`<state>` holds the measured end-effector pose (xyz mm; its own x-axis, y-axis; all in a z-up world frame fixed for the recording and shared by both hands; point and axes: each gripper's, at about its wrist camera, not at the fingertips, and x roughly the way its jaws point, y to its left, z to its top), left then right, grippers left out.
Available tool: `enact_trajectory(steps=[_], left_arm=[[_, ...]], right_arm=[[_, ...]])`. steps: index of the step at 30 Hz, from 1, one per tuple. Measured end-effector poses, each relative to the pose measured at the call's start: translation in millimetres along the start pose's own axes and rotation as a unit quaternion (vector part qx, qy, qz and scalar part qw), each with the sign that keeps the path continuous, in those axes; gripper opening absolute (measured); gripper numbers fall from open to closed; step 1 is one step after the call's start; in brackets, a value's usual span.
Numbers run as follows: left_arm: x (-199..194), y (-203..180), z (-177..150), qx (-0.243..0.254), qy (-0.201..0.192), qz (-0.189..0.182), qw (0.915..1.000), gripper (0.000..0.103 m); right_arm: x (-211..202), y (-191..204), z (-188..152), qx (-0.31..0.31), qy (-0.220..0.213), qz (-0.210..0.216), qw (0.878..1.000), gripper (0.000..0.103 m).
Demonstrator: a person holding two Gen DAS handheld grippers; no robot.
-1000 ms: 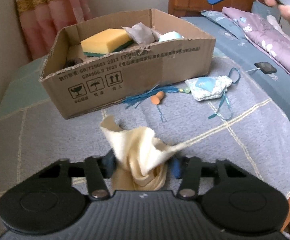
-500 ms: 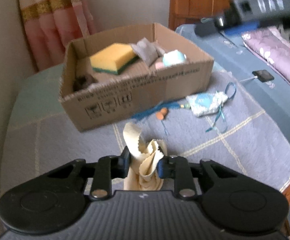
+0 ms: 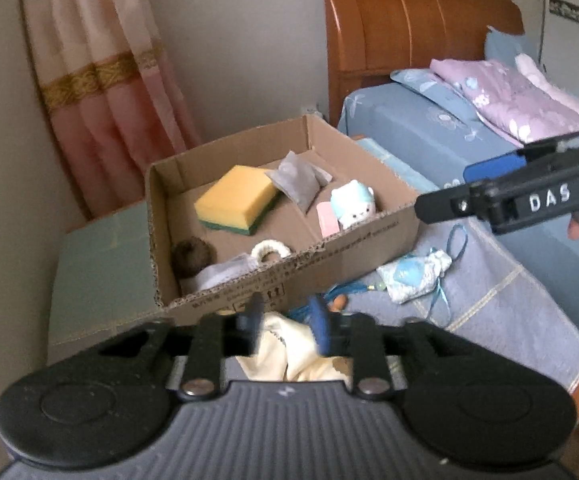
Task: Organize soft objects
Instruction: 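Carry the cream cloth into the box with the left tool and release it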
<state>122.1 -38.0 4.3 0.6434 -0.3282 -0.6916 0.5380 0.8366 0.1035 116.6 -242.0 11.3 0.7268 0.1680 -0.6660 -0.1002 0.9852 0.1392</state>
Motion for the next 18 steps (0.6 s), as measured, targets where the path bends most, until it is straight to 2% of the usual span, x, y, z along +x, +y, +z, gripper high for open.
enact_trajectory(steps=[1,2,3,7,11,13,14,15,16,18], left_arm=[[2.9,-2.4,-3.8,0.004,0.005,0.002,1.0,0.06],[7.1,-4.7,-9.3,0.008,0.01,0.006,0.9999,0.08],[11.3,-6.2,-15.6,0.008,0.015,0.007,0.9998,0.087],[38.8,-0.4,-36.8,-0.034,0.06,-0.025,0.9973,0.088],[60.3,4.4,-46.5,-0.061,0.085,-0.025,0.9942,0.084],[65.0,5.0,-47.8,-0.064,0.091,-0.027,0.9935,0.068],[67.1,4.4,-48.3,-0.061,0.097,-0.031,0.9929,0.05],[68.6,3.6,-49.0,-0.059,0.103,-0.033,0.9924,0.038],[69.4,2.7,-49.6,-0.058,0.104,-0.033,0.9924,0.038],[67.5,0.6,-49.7,-0.054,0.101,-0.032,0.9929,0.023]], right_arm=[[0.0,-0.6,-1.0,0.002,0.001,0.001,1.0,0.092],[-0.1,-1.3,-1.4,0.003,0.001,0.002,1.0,0.092],[0.2,-1.7,-2.2,0.004,0.002,0.002,1.0,0.092],[3.1,-2.2,-3.6,0.004,0.007,0.006,1.0,0.092],[4.5,-1.3,-5.1,0.003,0.01,0.007,1.0,0.092],[3.6,-0.9,-5.4,0.002,0.009,0.007,1.0,0.092],[3.3,-0.5,-5.7,0.002,0.009,0.007,1.0,0.092],[3.1,-0.5,-5.9,0.002,0.009,0.005,1.0,0.092],[3.6,-0.3,-6.2,0.002,0.009,0.005,1.0,0.092],[5.0,-0.1,-6.9,0.002,0.011,0.003,1.0,0.092]])
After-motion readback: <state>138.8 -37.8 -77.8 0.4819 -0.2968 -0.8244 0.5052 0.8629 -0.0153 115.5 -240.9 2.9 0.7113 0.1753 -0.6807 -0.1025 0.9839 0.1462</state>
